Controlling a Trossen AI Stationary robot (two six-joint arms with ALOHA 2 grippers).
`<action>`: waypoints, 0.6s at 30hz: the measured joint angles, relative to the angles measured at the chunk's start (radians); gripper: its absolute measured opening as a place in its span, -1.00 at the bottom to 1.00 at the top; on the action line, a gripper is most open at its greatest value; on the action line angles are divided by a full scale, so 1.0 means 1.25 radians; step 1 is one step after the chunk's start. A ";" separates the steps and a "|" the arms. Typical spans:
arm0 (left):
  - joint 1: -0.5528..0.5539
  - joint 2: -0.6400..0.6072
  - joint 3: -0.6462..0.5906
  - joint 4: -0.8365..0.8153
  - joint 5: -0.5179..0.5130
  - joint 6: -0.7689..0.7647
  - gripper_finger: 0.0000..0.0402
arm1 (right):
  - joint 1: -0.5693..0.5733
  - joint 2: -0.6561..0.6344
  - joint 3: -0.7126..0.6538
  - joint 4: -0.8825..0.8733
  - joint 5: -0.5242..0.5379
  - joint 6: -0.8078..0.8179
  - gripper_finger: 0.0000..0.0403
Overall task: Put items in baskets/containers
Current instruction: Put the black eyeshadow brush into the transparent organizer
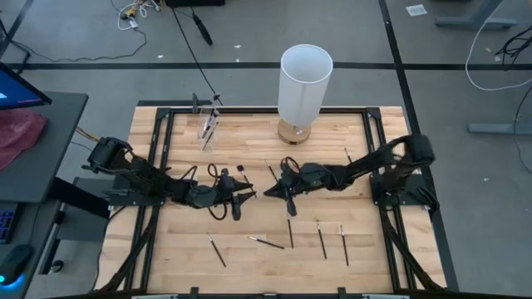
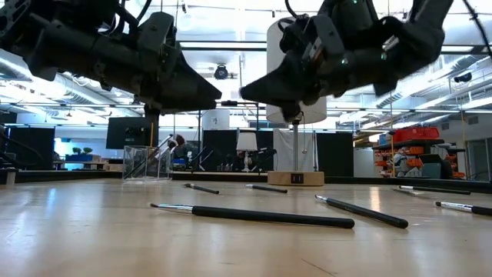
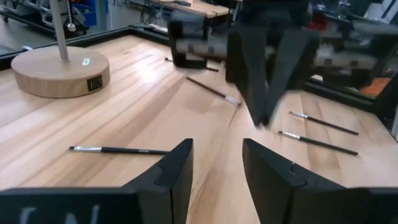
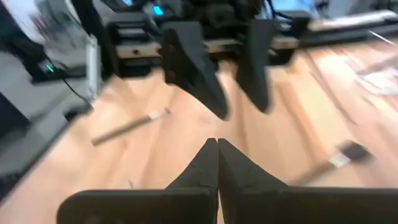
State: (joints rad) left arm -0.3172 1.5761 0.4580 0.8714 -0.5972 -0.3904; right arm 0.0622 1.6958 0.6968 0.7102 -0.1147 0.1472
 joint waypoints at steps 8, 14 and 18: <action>-0.001 0.001 0.000 -0.045 0.005 0.007 -0.36 | -0.057 -0.286 0.000 -0.540 0.097 0.049 -0.90; -0.001 0.018 0.001 -0.073 -0.007 0.008 -0.37 | -0.065 -0.393 0.055 -1.007 0.126 0.232 -0.69; -0.001 0.043 0.002 -0.067 -0.026 0.027 -0.37 | -0.065 -0.362 0.129 -1.324 0.091 0.297 -0.54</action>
State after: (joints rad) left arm -0.3187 1.6305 0.4598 0.7876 -0.6303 -0.3567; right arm -0.0193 1.2437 0.8575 -0.9442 -0.0005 0.5185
